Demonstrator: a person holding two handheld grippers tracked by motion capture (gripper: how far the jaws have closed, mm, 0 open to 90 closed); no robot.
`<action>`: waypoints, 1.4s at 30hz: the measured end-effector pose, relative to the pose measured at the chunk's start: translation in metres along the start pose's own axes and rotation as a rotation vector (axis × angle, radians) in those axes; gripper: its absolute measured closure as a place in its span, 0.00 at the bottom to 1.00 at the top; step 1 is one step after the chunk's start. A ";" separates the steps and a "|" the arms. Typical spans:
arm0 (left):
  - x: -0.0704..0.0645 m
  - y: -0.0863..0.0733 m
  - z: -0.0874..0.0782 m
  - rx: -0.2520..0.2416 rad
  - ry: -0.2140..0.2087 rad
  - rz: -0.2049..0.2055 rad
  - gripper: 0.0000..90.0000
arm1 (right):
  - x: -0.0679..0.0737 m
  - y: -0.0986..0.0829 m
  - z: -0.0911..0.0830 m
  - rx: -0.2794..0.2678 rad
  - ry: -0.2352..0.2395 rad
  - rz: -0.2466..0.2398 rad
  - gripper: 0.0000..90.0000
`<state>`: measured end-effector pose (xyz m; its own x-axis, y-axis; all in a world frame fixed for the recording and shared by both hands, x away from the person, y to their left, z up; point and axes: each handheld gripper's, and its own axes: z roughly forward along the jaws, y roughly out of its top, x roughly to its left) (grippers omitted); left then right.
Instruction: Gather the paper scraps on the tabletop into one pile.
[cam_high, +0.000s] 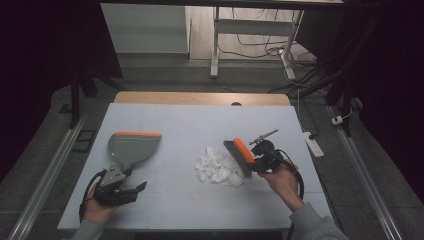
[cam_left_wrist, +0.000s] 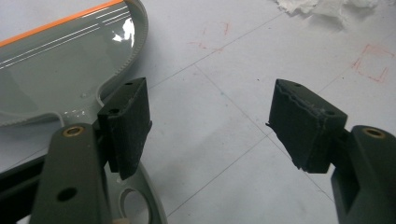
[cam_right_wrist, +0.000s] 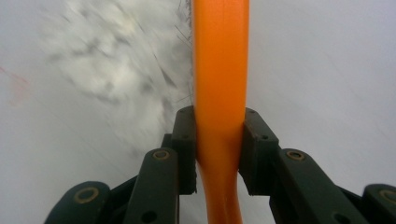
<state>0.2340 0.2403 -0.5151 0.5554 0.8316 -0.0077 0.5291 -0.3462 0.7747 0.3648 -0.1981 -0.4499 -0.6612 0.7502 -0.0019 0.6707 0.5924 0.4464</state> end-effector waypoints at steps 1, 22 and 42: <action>0.000 0.000 0.000 -0.001 0.000 0.001 0.34 | 0.004 0.004 0.003 -0.006 0.010 -0.007 0.79; 0.000 0.000 0.000 0.002 -0.001 0.001 0.34 | 0.009 -0.002 -0.031 -0.149 0.005 -0.045 0.78; 0.000 -0.001 0.001 0.003 0.000 0.000 0.34 | 0.035 -0.001 0.000 -0.182 0.073 -0.062 0.78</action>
<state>0.2341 0.2402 -0.5159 0.5555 0.8315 -0.0072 0.5311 -0.3480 0.7726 0.3416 -0.1724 -0.4506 -0.7262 0.6870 0.0277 0.5607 0.5684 0.6021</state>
